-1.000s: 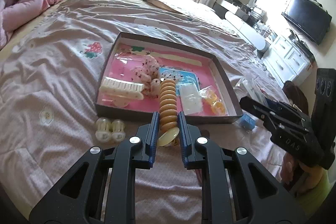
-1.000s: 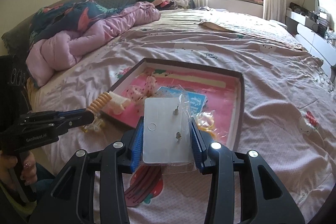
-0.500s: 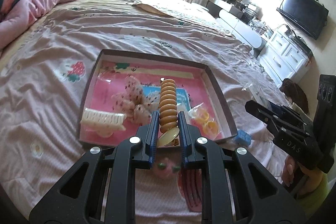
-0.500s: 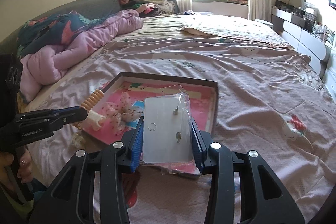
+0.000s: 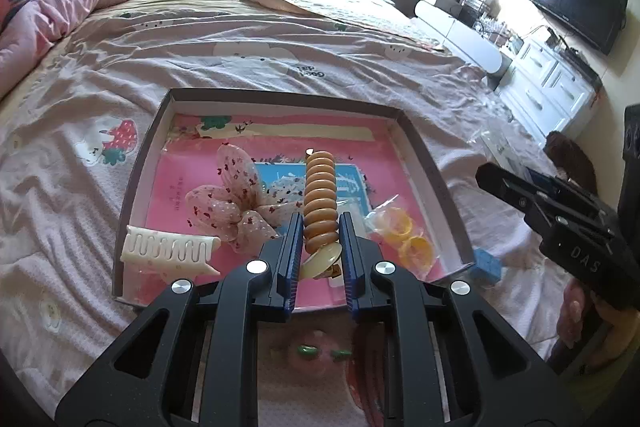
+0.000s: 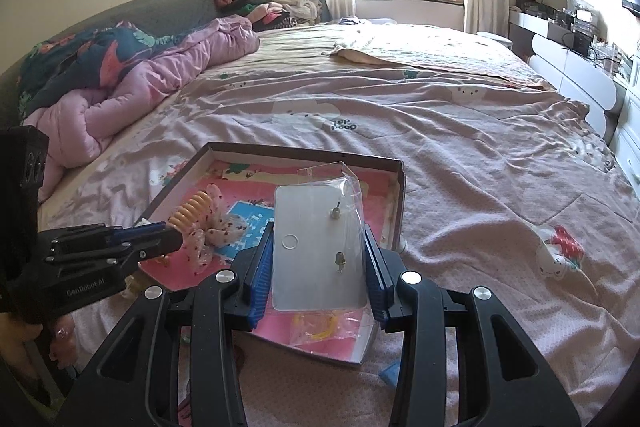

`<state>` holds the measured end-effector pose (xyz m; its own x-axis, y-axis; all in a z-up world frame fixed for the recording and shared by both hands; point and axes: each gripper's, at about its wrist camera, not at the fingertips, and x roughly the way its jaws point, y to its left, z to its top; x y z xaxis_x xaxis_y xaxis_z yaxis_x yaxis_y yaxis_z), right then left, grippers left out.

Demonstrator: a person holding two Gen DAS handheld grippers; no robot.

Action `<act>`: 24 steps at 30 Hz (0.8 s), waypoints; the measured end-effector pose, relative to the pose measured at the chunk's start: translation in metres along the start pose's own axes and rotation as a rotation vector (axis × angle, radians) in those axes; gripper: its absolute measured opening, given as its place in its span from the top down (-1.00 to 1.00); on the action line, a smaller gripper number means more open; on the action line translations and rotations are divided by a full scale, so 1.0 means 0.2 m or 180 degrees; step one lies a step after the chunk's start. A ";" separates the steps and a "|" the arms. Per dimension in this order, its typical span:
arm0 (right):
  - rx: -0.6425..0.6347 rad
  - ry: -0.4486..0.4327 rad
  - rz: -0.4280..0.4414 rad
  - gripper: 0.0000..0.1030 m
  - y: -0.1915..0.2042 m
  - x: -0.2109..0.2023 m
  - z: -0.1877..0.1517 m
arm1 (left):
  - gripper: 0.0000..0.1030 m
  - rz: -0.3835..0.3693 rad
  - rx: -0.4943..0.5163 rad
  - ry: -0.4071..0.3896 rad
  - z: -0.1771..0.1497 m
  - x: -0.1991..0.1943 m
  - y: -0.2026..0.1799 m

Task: Organize jewelry
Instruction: 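Carry the spiral tie into the box and release while the right tool drops the earring card there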

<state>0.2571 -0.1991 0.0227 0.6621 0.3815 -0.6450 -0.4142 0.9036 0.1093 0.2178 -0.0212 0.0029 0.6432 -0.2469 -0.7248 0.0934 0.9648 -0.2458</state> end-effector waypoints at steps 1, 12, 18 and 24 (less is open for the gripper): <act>-0.0003 0.0018 -0.0006 0.25 0.00 0.02 0.00 | 0.77 -0.0003 0.0006 0.0008 0.00 0.01 0.00; 0.0001 0.0229 -0.0078 0.25 0.00 0.20 -0.03 | 0.77 0.0024 0.0049 0.0157 -0.04 0.13 0.04; -0.0033 0.0326 -0.0099 0.25 0.02 0.27 -0.05 | 0.77 0.0067 0.0045 0.0218 -0.05 0.17 0.07; -0.0002 0.0411 -0.0104 0.25 0.02 0.34 -0.08 | 0.76 0.0102 0.0032 0.0243 -0.06 0.18 0.10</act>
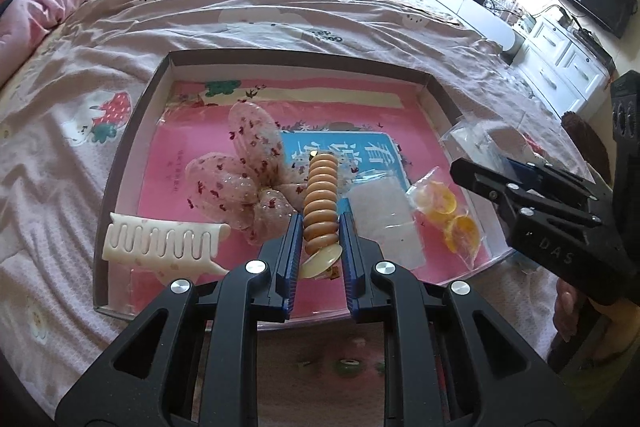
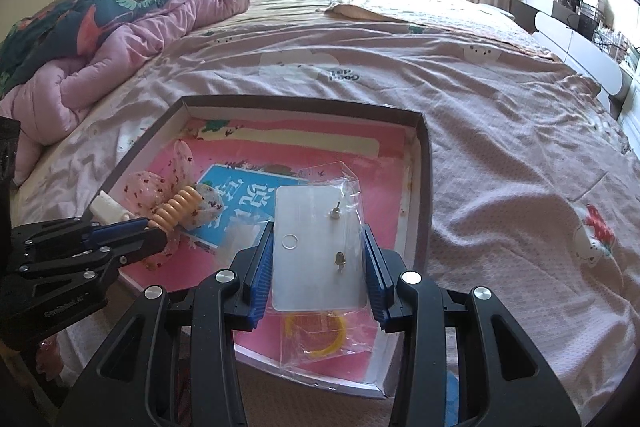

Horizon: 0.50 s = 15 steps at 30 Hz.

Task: Organize jewelry
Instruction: 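Carry the spiral tie into the box and release while the right tool drops the earring card there, then withdraw both open tools from the box toward the remaining accessories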

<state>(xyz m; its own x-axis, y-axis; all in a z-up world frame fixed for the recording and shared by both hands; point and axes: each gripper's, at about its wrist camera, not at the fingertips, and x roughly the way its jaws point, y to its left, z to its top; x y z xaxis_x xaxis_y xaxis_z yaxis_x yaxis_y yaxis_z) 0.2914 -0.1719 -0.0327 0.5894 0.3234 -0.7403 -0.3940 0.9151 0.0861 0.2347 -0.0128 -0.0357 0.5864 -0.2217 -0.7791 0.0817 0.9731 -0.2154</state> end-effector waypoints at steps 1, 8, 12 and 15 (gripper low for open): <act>-0.0002 0.0012 -0.0001 0.25 0.00 0.01 0.00 | 0.74 0.0001 -0.0005 -0.0001 0.00 0.00 0.00; -0.0004 0.0098 0.0036 0.20 0.01 0.04 -0.03 | 0.52 0.0016 -0.0064 -0.0025 -0.01 -0.03 0.03; 0.0025 0.0093 0.0036 0.14 0.00 0.01 -0.04 | 0.51 0.0012 -0.0089 -0.0068 -0.01 -0.06 0.04; 0.0041 0.0061 0.0030 0.10 -0.01 -0.02 -0.05 | 0.34 0.0031 -0.0104 -0.0146 -0.01 -0.11 0.04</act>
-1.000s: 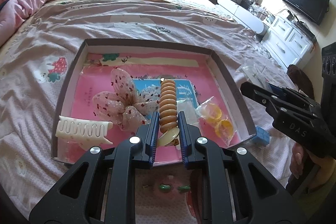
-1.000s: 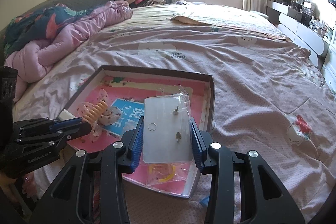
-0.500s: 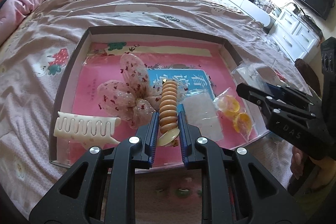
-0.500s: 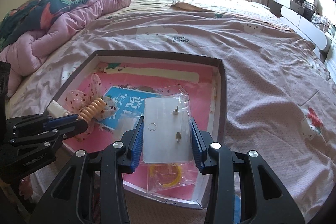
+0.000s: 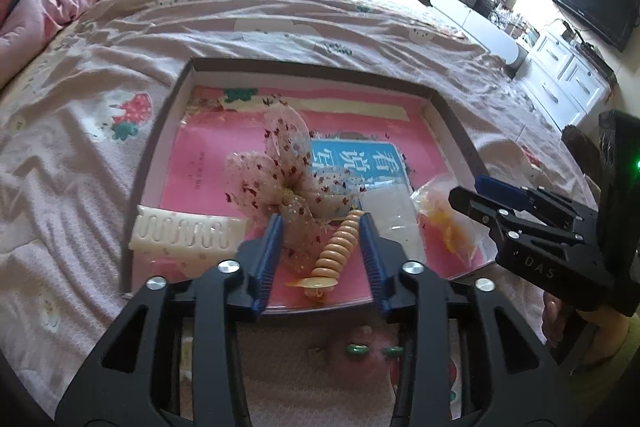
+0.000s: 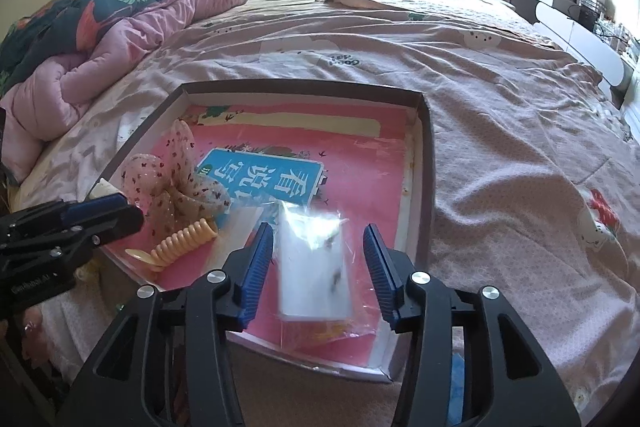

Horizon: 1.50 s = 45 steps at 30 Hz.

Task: Organize jewelry
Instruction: 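Withdraw both open tools from the box toward the remaining accessories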

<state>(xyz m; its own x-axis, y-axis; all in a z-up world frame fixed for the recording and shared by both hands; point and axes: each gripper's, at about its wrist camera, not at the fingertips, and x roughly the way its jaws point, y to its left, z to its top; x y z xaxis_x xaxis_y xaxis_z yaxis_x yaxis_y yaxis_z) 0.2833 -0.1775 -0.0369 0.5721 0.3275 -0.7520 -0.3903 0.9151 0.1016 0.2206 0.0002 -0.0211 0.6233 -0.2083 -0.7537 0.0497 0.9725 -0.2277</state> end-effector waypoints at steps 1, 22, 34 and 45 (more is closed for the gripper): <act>0.0004 -0.0011 -0.0007 0.10 0.00 -0.01 0.00 | 0.32 0.0007 -0.0002 -0.0014 0.00 -0.01 0.00; 0.0109 -0.0431 -0.0067 -0.37 -0.10 -0.49 -0.05 | -0.71 0.0040 -0.0331 -0.0443 0.01 -0.41 0.13; 0.0087 -0.0520 -0.0029 -0.43 -0.12 -0.66 -0.15 | -0.73 0.0047 -0.0365 -0.0574 -0.06 -0.55 0.10; 0.0054 -0.0452 -0.0014 -0.44 -0.13 -0.70 -0.28 | -0.73 0.0110 -0.0267 -0.0503 -0.17 -0.55 0.01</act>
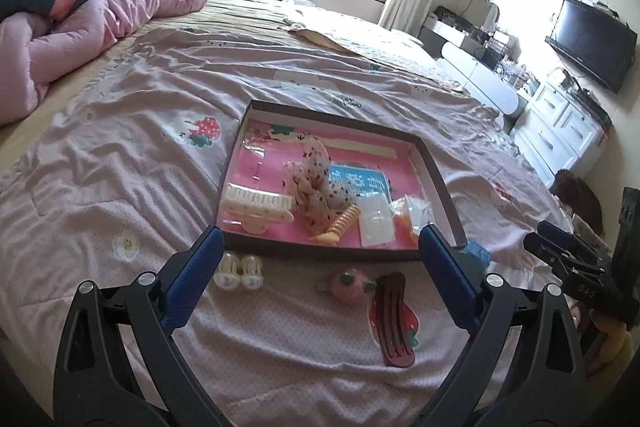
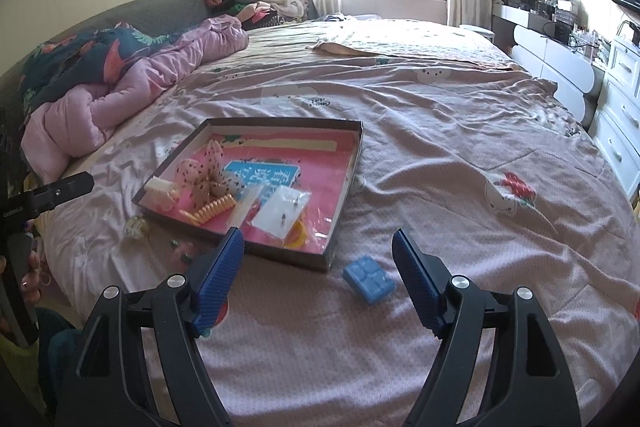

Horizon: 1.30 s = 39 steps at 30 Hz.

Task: Organize jewelry
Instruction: 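Withdraw both open tools from the box toward the remaining accessories, then grasp the pink pom-pom clip with the left tool while the right tool grasps the blue box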

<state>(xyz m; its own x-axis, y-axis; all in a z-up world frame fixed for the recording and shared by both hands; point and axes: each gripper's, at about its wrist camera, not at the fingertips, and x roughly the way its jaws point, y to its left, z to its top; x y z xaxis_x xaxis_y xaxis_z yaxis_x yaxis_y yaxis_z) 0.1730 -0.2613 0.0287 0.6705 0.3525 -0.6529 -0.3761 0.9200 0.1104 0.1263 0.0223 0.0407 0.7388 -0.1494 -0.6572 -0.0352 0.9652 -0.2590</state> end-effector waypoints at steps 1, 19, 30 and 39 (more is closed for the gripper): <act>-0.0007 0.0001 -0.0005 -0.44 0.00 0.00 -0.01 | -0.73 0.0002 0.0017 0.0009 -0.01 0.00 -0.01; -0.0003 0.0109 -0.0015 -0.44 -0.10 -0.03 -0.17 | -0.73 -0.0008 0.0211 0.0159 -0.18 0.08 -0.21; 0.0008 0.0234 -0.0032 -0.44 -0.16 0.06 -0.23 | -0.73 0.0031 0.0315 0.0377 -0.26 0.21 -0.25; 0.0003 0.0407 -0.0067 -0.44 -0.19 0.24 -0.26 | -0.73 0.0070 0.0219 0.0684 -0.30 0.36 -0.20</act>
<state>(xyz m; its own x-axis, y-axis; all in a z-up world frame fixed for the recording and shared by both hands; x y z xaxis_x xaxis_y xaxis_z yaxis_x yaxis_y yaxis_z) 0.1859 -0.2889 -0.0453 0.5912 0.3085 -0.7452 -0.3623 0.9271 0.0963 0.1411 -0.0408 -0.0391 0.5776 -0.1633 -0.7998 0.0017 0.9800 -0.1989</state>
